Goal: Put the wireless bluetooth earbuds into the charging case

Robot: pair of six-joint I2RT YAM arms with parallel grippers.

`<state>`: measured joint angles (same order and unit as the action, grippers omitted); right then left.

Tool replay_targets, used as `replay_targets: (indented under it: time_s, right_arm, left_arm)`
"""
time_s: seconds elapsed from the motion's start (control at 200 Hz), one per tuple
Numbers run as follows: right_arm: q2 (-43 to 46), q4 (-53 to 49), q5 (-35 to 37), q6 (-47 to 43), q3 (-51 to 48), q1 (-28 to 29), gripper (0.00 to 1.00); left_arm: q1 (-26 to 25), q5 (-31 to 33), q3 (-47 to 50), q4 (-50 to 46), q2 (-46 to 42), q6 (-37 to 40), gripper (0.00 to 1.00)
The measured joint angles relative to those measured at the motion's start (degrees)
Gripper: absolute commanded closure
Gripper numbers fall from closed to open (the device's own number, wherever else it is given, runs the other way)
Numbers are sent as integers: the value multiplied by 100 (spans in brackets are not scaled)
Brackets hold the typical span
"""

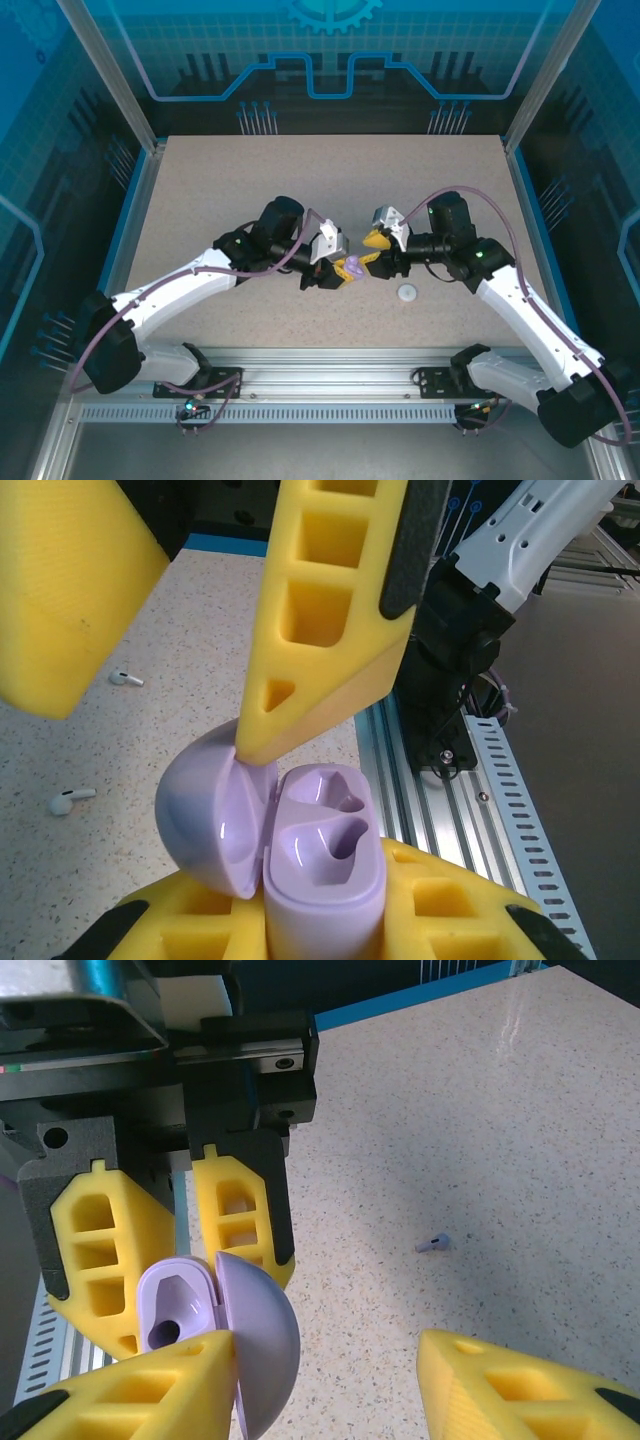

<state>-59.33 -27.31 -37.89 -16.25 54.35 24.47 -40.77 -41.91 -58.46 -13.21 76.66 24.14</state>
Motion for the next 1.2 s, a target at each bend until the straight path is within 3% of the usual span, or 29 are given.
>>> replay_targets:
  time_s: [0.295,0.735,0.995,1.201]
  right_arm:
    - [101,7,-31,20,0,-17,45]
    - [249,79,-66,638,308,-17,43]
    - [-365,-457,1110,1950,1086,107,49]
    - [-1248,-1008,2135,3134,1471,562,51]
  left_arm:
    - [0,0,7,146,0,-52,85]
    - [409,7,750,1233,-260,-909,85]
    - [1333,291,1635,2024,-979,-1851,85]
    - [1976,789,2291,2280,-1709,-2472,85]
